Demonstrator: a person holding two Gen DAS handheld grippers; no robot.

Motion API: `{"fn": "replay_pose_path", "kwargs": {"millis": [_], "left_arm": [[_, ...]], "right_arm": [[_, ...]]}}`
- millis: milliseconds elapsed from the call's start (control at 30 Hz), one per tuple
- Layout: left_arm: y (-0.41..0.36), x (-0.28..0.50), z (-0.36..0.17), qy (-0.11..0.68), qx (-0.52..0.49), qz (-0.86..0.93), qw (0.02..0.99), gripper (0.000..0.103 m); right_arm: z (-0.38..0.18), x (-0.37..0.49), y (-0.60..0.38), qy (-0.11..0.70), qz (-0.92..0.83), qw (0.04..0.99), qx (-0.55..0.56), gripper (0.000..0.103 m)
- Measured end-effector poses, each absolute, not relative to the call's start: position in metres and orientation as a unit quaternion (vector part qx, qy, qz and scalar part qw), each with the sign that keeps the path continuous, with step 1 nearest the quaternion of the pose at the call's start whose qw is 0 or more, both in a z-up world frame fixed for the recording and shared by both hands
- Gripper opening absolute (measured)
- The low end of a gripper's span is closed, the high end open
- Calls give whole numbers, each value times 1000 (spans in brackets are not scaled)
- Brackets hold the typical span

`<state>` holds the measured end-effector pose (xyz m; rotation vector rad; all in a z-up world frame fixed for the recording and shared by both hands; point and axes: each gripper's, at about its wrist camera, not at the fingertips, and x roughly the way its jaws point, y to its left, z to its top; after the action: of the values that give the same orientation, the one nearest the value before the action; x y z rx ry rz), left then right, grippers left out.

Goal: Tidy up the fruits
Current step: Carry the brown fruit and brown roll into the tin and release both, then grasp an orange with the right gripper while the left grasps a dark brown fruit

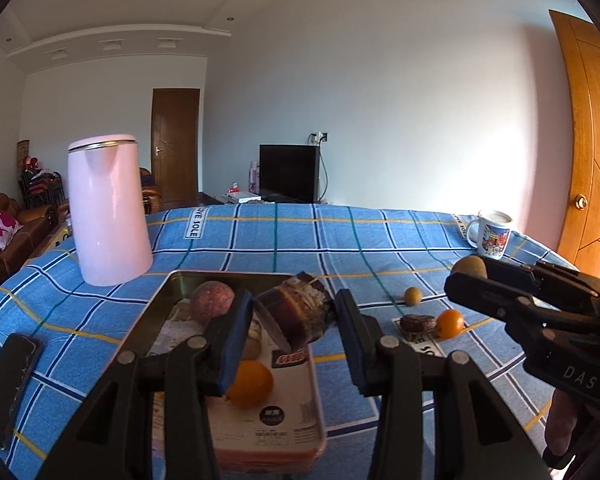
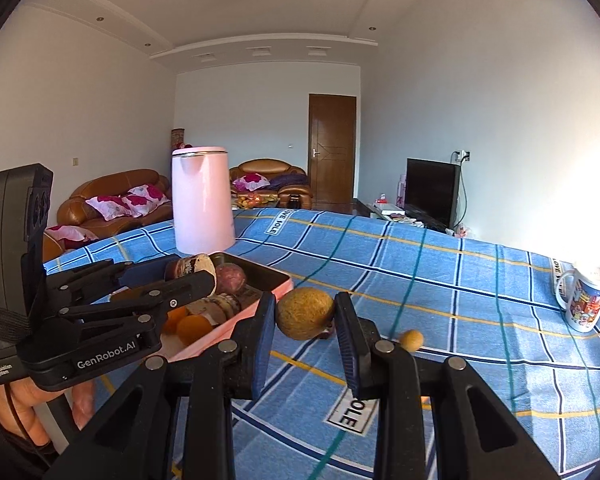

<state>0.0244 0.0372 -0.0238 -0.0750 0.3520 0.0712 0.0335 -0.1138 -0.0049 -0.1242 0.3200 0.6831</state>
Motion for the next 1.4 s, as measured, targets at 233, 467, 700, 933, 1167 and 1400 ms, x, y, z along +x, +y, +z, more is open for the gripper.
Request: {"fn": "replay_pose_path", "kwargs": {"millis": [233, 467, 700, 933, 1167, 1400], "left_arm": [[82, 14, -33, 195, -64, 80, 975, 45], [102, 11, -42, 219, -77, 92, 968, 45], [106, 14, -54, 242, -76, 89, 963, 45], [107, 13, -55, 245, -74, 101, 961, 46], [90, 10, -37, 221, -64, 88, 969, 61], [45, 25, -21, 214, -32, 41, 975, 65]], "right_arm": [[-13, 27, -68, 171, 379, 906, -80, 32], [-24, 23, -32, 193, 405, 887, -109, 32], [-39, 30, -1, 236, 414, 868, -137, 32], [-51, 39, 14, 284, 424, 848, -144, 37], [-35, 38, -28, 257, 406, 869, -121, 56], [-25, 81, -125, 261, 272, 920, -106, 59]]}}
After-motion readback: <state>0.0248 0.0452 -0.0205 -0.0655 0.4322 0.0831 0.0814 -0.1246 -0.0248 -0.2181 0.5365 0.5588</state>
